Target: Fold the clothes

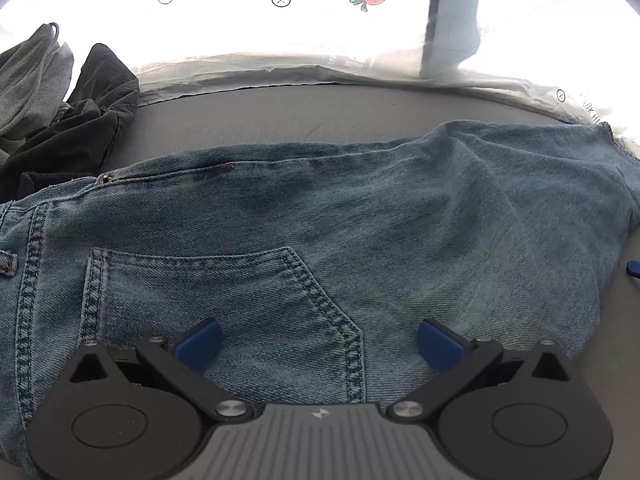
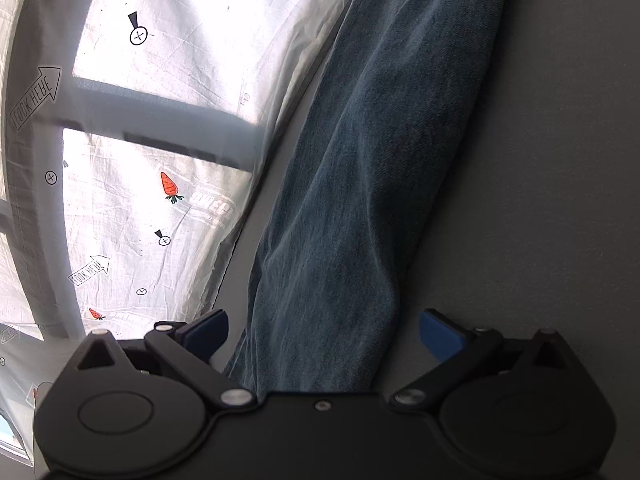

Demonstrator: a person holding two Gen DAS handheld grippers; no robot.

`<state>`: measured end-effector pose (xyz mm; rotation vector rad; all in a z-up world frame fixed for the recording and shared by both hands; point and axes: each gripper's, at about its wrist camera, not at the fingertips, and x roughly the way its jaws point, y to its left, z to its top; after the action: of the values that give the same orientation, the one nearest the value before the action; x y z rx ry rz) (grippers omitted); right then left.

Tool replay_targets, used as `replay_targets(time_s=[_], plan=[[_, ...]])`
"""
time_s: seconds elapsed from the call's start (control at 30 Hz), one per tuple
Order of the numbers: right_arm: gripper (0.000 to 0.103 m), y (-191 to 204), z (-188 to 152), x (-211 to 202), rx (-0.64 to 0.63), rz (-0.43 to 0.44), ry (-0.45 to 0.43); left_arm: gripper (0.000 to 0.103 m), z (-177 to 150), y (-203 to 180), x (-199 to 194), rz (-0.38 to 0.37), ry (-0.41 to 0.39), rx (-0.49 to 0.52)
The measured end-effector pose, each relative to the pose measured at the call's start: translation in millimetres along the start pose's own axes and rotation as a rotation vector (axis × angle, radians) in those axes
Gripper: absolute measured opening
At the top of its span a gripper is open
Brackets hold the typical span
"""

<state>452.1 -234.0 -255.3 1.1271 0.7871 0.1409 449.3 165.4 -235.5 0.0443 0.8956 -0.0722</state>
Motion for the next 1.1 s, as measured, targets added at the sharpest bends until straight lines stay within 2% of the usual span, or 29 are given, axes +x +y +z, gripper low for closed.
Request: replay_targets(time_s=[0.07,0.13,0.2,0.27,0.37,0.43,0.5,0.77,0.83,1.0,1.1], plan=[[0.103,-5,-7,-7,0.012,0.022,-0.006,0.100,3,0,-3,-0.005,0.014,-0.020],[0.103,-10,-14,-13,0.024,0.045,-0.011,0.096,6,4,-11,-0.065,0.013,-0.097],[0.103,-14,-19,-19,0.026,0.068,-0.019,0.090,6,11,-19,-0.164,0.008,-0.233],[0.103,-16,-20,-20,0.035,0.081,-0.025,0.075,3,18,-24,-0.259,0.015,-0.395],[0.103,-18,-16,-19,0.089,0.097,-0.025,0.062,-8,20,-29,-0.403,0.031,-0.603],[0.103,-21,-15,-21,0.119,0.117,-0.023,0.061,-16,16,-30,-0.484,0.057,-0.687],[0.103,-24,-16,-25,0.137,0.137,-0.016,0.061,-24,10,-30,-0.531,0.083,-0.735],[0.103,-25,-22,-34,0.128,0.139,0.042,0.061,-38,-8,-8,-0.632,0.173,-0.918],[0.103,-24,-23,-36,0.117,0.138,0.052,0.061,-39,-12,-4,-0.623,0.197,-0.917],[0.103,-23,-24,-38,0.114,0.143,0.062,0.061,-47,-14,8,-0.643,0.246,-1.002],[0.103,-24,-24,-39,0.122,0.146,0.056,0.061,-50,-14,14,-0.682,0.282,-1.062]])
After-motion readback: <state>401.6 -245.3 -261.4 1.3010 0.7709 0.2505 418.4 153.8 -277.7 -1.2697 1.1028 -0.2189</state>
